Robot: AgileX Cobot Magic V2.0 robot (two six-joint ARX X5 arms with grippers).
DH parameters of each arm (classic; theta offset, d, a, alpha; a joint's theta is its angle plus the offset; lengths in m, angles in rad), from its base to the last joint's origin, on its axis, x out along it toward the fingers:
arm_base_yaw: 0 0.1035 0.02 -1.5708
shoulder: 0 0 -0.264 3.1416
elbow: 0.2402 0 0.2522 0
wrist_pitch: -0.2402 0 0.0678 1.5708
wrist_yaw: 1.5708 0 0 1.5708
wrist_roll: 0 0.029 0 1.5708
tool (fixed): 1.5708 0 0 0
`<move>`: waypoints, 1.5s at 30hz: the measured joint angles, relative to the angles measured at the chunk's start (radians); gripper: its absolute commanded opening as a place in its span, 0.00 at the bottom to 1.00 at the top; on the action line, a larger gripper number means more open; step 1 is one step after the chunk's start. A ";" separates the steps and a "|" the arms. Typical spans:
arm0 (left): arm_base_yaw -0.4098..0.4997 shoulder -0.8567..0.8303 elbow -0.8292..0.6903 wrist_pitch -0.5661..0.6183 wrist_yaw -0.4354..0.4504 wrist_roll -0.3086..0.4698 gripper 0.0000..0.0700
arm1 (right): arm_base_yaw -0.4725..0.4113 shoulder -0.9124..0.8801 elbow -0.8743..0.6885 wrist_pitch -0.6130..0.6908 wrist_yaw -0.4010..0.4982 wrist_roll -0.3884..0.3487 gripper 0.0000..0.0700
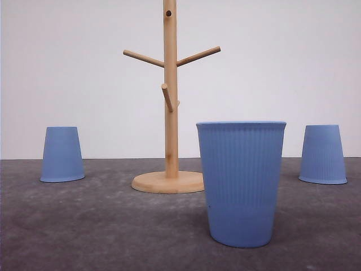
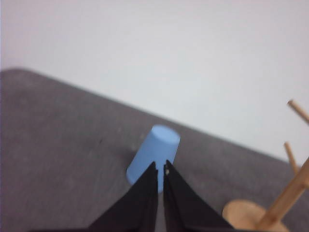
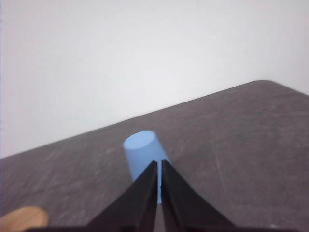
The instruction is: Place three cups
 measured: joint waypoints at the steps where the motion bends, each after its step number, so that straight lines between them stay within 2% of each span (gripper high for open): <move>1: 0.000 0.023 0.029 -0.040 0.000 0.000 0.00 | 0.000 0.014 0.030 -0.037 -0.005 0.000 0.01; 7: 0.000 0.176 0.206 -0.214 0.002 0.007 0.00 | 0.000 0.135 0.219 -0.212 -0.053 -0.012 0.01; 12: 0.000 0.333 0.349 -0.327 0.038 0.058 0.00 | 0.000 0.272 0.345 -0.336 -0.105 -0.033 0.01; 16: 0.000 0.475 0.432 -0.417 0.131 0.091 0.00 | 0.000 0.392 0.408 -0.394 -0.176 -0.094 0.01; 20: -0.001 0.602 0.477 -0.470 0.234 0.126 0.00 | 0.011 0.483 0.426 -0.396 -0.233 -0.146 0.01; 24: -0.041 0.662 0.479 -0.479 0.243 0.158 0.00 | 0.085 0.532 0.426 -0.402 -0.228 -0.182 0.01; 28: -0.143 0.676 0.479 -0.478 0.237 0.217 0.00 | 0.212 0.529 0.426 -0.401 -0.188 -0.223 0.01; 31: -0.228 0.678 0.479 -0.479 0.237 0.296 0.00 | 0.292 0.529 0.426 -0.401 -0.179 -0.259 0.01; 34: -0.292 0.678 0.483 -0.499 0.237 0.374 0.00 | 0.334 0.529 0.426 -0.402 -0.179 -0.284 0.01; 37: -0.303 0.679 0.490 -0.508 0.237 0.405 0.01 | 0.343 0.529 0.426 -0.402 -0.181 -0.295 0.04; 38: -0.303 0.680 0.493 -0.508 0.237 0.406 0.02 | 0.343 0.529 0.426 -0.401 -0.181 -0.297 0.16; 39: -0.302 0.680 0.496 -0.509 0.236 0.407 0.09 | 0.343 0.529 0.426 -0.401 -0.181 -0.299 0.30; 40: -0.302 0.680 0.501 -0.510 0.236 0.406 0.21 | 0.343 0.529 0.426 -0.401 -0.180 -0.301 0.46; 41: -0.302 0.680 0.504 -0.510 0.236 0.405 0.38 | 0.343 0.529 0.426 -0.401 -0.178 -0.301 0.55; 42: -0.302 0.680 0.509 -0.510 0.236 0.403 0.53 | 0.343 0.529 0.426 -0.401 -0.177 -0.301 0.61; 43: -0.302 0.680 0.514 -0.510 0.236 0.400 0.66 | 0.343 0.529 0.426 -0.402 -0.177 -0.301 0.61; 45: -0.302 0.680 0.526 -0.506 0.236 0.391 0.74 | 0.343 0.529 0.426 -0.402 -0.166 -0.301 0.61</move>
